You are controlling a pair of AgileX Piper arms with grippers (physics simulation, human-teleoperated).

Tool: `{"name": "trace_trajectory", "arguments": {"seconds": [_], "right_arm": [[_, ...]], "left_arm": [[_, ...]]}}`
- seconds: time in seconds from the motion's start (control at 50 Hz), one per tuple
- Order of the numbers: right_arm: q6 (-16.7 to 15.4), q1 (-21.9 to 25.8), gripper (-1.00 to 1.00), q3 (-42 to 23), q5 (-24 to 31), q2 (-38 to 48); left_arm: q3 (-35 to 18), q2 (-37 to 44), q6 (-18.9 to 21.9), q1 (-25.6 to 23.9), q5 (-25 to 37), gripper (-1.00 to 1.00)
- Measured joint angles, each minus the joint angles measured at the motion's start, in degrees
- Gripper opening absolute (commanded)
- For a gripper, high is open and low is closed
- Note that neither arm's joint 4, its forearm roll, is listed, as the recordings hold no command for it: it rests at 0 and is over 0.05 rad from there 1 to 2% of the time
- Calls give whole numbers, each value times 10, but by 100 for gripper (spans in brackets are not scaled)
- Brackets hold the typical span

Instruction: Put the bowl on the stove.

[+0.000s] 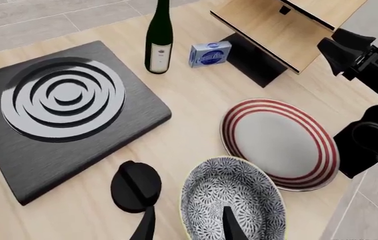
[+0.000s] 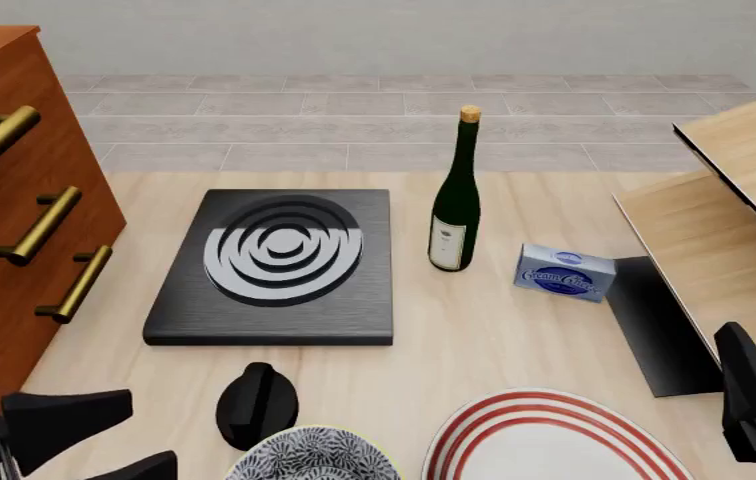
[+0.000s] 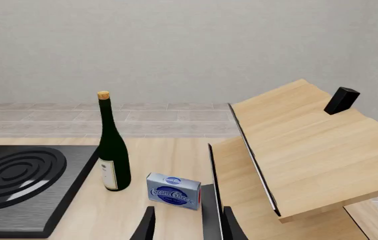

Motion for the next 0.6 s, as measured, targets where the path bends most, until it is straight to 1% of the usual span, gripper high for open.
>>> {"name": "trace_trajectory", "arguments": {"seconds": [0.6], "right_arm": [[0,0,100,0,0,0]], "left_arm": [[41,50,10,-10,-82,100]]}}
